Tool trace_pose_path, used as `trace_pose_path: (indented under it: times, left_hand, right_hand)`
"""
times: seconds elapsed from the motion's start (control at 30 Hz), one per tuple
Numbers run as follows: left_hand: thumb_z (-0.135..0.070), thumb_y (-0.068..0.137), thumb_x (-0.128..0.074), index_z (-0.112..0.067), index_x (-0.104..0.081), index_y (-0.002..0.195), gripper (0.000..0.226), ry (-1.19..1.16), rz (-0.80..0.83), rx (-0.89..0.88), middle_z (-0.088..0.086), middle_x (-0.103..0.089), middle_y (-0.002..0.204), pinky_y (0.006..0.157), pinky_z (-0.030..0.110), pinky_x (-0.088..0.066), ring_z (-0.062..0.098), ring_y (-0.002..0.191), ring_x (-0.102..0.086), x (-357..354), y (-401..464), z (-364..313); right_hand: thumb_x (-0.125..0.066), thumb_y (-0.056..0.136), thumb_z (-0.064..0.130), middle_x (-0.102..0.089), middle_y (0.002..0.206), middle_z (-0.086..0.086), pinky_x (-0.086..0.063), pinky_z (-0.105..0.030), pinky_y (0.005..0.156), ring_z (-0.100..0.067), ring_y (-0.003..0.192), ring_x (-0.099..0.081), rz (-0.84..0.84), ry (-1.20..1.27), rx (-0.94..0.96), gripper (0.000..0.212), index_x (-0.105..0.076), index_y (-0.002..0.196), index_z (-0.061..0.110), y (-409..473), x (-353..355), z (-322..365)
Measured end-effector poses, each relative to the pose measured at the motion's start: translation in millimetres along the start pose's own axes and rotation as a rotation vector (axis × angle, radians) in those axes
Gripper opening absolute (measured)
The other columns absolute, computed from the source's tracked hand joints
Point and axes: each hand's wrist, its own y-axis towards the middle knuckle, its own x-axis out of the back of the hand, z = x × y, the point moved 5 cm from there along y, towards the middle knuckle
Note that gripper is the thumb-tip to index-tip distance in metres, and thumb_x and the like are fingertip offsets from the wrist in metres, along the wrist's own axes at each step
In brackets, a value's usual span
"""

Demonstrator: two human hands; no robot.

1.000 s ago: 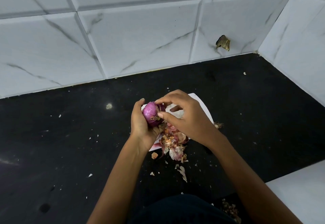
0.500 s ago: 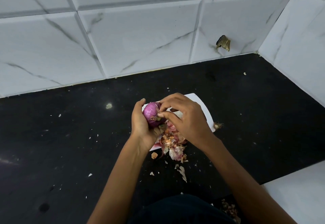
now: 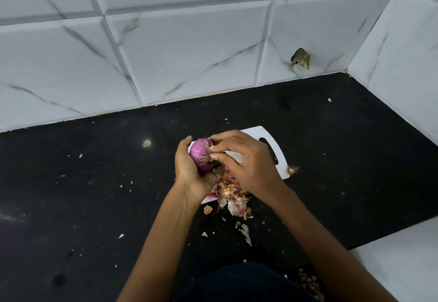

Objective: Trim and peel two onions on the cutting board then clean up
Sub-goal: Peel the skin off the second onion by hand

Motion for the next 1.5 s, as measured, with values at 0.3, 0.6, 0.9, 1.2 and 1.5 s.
trace_pose_path:
  times: [0.3,0.6,0.9,1.2,1.5]
  left_hand:
    - [-0.046,0.093,-0.045,-0.006,-0.063,0.081,0.046,0.022,-0.005,0.005,0.008,-0.064,0.064,0.054,0.024,-0.05,0.014,0.057,-0.058,1,3,-1]
    - [-0.044,0.091,-0.048,-0.007,-0.062,0.085,0.041,-0.046,-0.014,0.044,0.008,-0.061,0.074,0.07,0.024,-0.043,0.015,0.069,-0.054,6,5,1]
    - [-0.045,0.092,-0.046,-0.007,-0.063,0.081,0.043,-0.04,-0.021,0.054,0.008,-0.063,0.067,0.066,0.022,-0.039,0.014,0.068,-0.052,7,5,1]
    - [-0.046,0.093,-0.043,-0.008,-0.059,0.081,0.043,-0.012,-0.041,0.063,0.005,-0.057,0.064,0.059,0.022,-0.037,0.012,0.058,-0.048,6,3,0]
    - [-0.043,0.093,-0.043,-0.01,-0.061,0.084,0.039,-0.07,-0.01,0.101,0.002,-0.06,0.065,0.044,0.016,-0.039,0.009,0.05,-0.05,4,1,1]
  right_hand:
    - [-0.072,0.08,0.011,-0.068,0.104,-0.001,-0.05,-0.022,0.085,-0.008,0.099,-0.061,0.073,0.003,-0.061,0.026,-0.069,0.106,0.012,2,1,0]
    - [-0.063,0.084,0.019,-0.069,0.101,-0.005,-0.051,-0.026,0.083,-0.017,0.094,-0.065,0.074,-0.12,0.039,0.015,-0.071,0.093,0.008,-1,-4,5]
    - [-0.066,0.084,0.011,-0.067,0.107,-0.004,-0.048,-0.02,0.085,-0.016,0.098,-0.062,0.132,-0.105,0.005,0.029,-0.069,0.113,0.013,2,-7,5]
    - [-0.063,0.085,0.013,-0.069,0.104,-0.009,-0.055,-0.038,0.079,-0.024,0.095,-0.066,0.093,-0.169,0.085,0.012,-0.07,0.091,0.005,-2,-8,8]
    - [-0.064,0.084,0.011,-0.069,0.107,-0.007,-0.051,-0.027,0.086,-0.019,0.099,-0.064,0.103,-0.153,0.06,0.021,-0.073,0.103,0.01,4,-8,8]
